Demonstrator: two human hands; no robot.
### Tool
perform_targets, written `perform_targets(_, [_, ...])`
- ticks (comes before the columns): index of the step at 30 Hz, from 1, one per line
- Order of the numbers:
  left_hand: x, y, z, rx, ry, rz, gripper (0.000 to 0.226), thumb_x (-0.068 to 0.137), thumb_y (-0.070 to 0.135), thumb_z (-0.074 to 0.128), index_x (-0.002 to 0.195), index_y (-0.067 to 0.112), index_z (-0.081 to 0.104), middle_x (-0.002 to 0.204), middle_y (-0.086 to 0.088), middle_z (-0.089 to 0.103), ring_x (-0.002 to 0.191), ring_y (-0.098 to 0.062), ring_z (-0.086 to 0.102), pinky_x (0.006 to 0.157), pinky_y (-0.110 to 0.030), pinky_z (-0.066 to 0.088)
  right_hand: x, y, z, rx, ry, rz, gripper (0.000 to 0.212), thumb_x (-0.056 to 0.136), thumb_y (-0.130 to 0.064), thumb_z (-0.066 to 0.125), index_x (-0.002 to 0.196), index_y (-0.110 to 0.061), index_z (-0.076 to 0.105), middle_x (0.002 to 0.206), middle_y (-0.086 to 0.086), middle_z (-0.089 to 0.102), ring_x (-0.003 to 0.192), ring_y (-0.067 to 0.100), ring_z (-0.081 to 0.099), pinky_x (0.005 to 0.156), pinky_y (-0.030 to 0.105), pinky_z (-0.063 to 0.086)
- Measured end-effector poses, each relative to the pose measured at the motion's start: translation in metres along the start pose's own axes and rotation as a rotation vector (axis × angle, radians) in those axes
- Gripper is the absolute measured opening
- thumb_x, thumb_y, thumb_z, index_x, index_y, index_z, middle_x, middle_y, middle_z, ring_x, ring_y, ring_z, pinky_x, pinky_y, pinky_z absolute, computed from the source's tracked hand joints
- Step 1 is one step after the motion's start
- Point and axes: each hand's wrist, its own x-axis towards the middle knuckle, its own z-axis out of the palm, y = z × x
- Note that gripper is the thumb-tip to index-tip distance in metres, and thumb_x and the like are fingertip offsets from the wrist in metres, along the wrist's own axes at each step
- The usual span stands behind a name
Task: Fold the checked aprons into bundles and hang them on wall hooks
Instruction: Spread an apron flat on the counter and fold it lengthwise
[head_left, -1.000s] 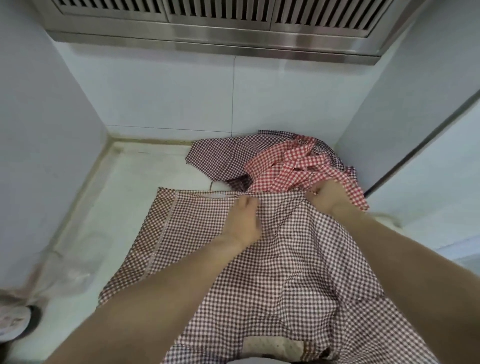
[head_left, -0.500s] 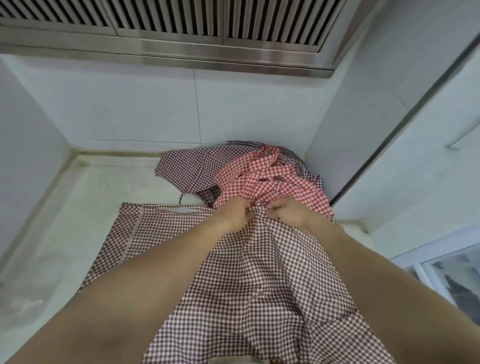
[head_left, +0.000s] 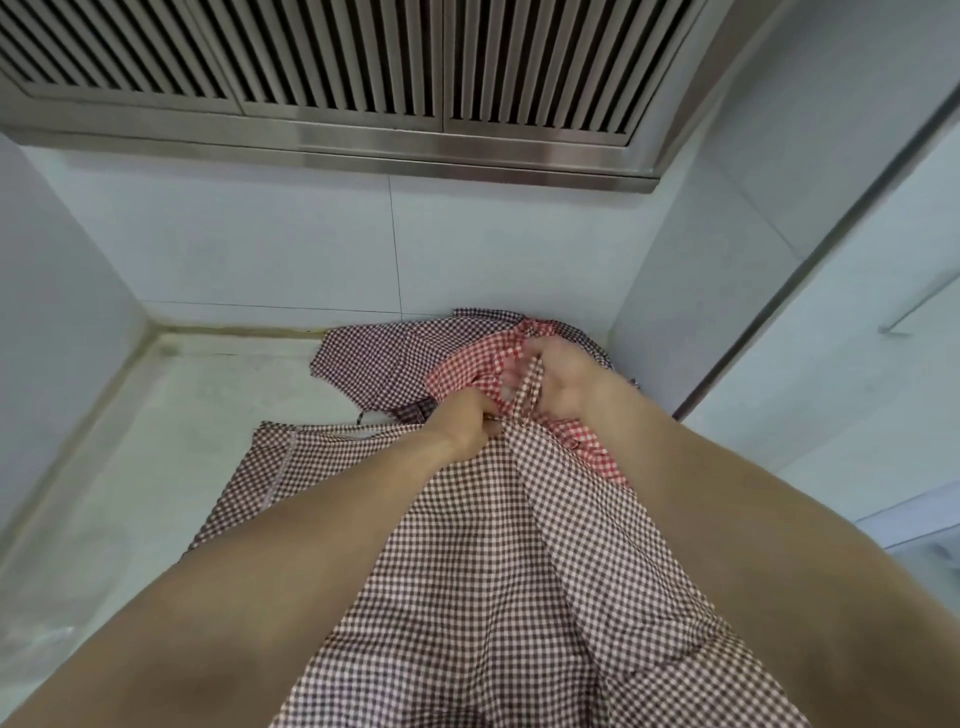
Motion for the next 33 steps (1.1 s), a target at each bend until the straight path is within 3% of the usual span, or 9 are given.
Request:
perform_targets(3, [0.0, 0.0, -0.004, 0.018, -0.035, -0.003, 0.017, 0.096, 0.02, 0.063, 0.106, 0.011, 0.074, 0.107, -0.002, 0.07, 0.096, -0.017, 0.062, 0.095, -0.027, 0.044, -0.01, -0.046, 0.001, 0.108, 0.024, -0.142, 0.025, 0.106, -0.017, 0.039, 0.088, -0.008, 0.053, 0.063, 0.004, 0.062, 0.058, 0.017, 0.057, 0.061, 0.033, 0.045])
perform_targets(6, [-0.001, 0.0, -0.005, 0.023, -0.045, -0.02, 0.016, 0.099, 0.021, 0.058, 0.094, 0.012, 0.071, 0.096, 0.001, 0.066, 0.089, -0.015, 0.06, 0.089, -0.028, 0.046, -0.016, -0.086, -0.005, -0.033, 0.158, -0.334, 0.022, 0.104, -0.025, 0.048, 0.105, -0.004, 0.054, 0.098, 0.013, 0.068, 0.082, 0.022, 0.062, 0.076, 0.037, 0.053])
perform_targets(9, [0.002, -0.001, -0.002, 0.035, -0.05, -0.044, 0.023, 0.101, 0.021, 0.053, 0.086, 0.011, 0.067, 0.091, -0.001, 0.064, 0.086, -0.018, 0.06, 0.083, -0.029, 0.047, -0.029, -0.088, -0.022, -0.548, 0.327, -0.384, 0.075, 0.094, -0.041, 0.064, 0.147, 0.001, 0.033, 0.148, 0.012, 0.046, 0.13, 0.026, 0.049, 0.108, 0.033, 0.038])
perform_targets(11, [0.002, -0.003, -0.002, 0.037, -0.042, -0.058, 0.026, 0.102, 0.023, 0.051, 0.091, 0.008, 0.069, 0.095, -0.005, 0.067, 0.088, -0.022, 0.062, 0.085, -0.033, 0.05, -0.039, -0.062, -0.031, -0.782, 0.268, -0.433, 0.061, 0.092, -0.033, 0.067, 0.142, -0.004, 0.046, 0.14, 0.011, 0.055, 0.127, 0.026, 0.053, 0.106, 0.03, 0.041])
perform_targets(14, [0.004, -0.004, 0.001, 0.013, -0.03, -0.034, 0.026, 0.101, 0.022, 0.051, 0.095, 0.007, 0.072, 0.098, -0.005, 0.07, 0.089, -0.022, 0.063, 0.085, -0.033, 0.049, -0.039, 0.009, -0.058, -1.119, -0.026, -0.311, 0.008, 0.091, -0.022, 0.067, 0.095, -0.017, 0.071, 0.092, -0.004, 0.071, 0.093, 0.016, 0.066, 0.09, 0.031, 0.051])
perform_targets(17, [0.002, -0.001, 0.0, 0.004, -0.053, -0.033, 0.025, 0.101, 0.022, 0.051, 0.098, 0.008, 0.072, 0.1, -0.003, 0.069, 0.092, -0.02, 0.062, 0.084, -0.03, 0.046, -0.038, 0.075, -0.088, -1.343, -0.125, -0.105, 0.035, 0.09, -0.031, 0.068, 0.122, -0.017, 0.064, 0.116, -0.002, 0.065, 0.108, 0.018, 0.06, 0.101, 0.031, 0.045])
perform_targets(21, [0.003, -0.003, -0.009, 0.062, -0.117, -0.024, 0.024, 0.101, 0.021, 0.051, 0.101, 0.009, 0.072, 0.104, -0.004, 0.068, 0.096, -0.021, 0.061, 0.088, -0.031, 0.046, -0.039, 0.112, -0.129, -1.257, -0.037, -0.092, 0.051, 0.094, -0.037, 0.064, 0.14, -0.018, 0.053, 0.142, 0.0, 0.053, 0.129, 0.022, 0.049, 0.112, 0.033, 0.034])
perform_targets(27, [0.001, 0.003, -0.022, 0.108, -0.252, -0.017, 0.024, 0.1, 0.028, 0.055, 0.11, 0.014, 0.072, 0.111, 0.002, 0.067, 0.102, -0.017, 0.06, 0.095, -0.031, 0.044, -0.045, 0.127, -0.16, -1.095, 0.23, -0.297, 0.012, 0.092, -0.028, 0.066, 0.081, -0.023, 0.066, 0.085, -0.007, 0.064, 0.085, 0.018, 0.062, 0.086, 0.037, 0.052])
perform_targets(33, [-0.004, 0.011, -0.026, -0.067, -0.288, -0.095, 0.022, 0.094, 0.037, 0.064, 0.103, 0.022, 0.077, 0.113, 0.005, 0.069, 0.106, -0.013, 0.061, 0.108, -0.035, 0.041, -0.039, 0.14, -0.155, -1.096, 0.187, -0.18, 0.019, 0.095, -0.033, 0.062, 0.082, -0.021, 0.056, 0.091, 0.001, 0.062, 0.089, 0.019, 0.058, 0.078, 0.033, 0.045])
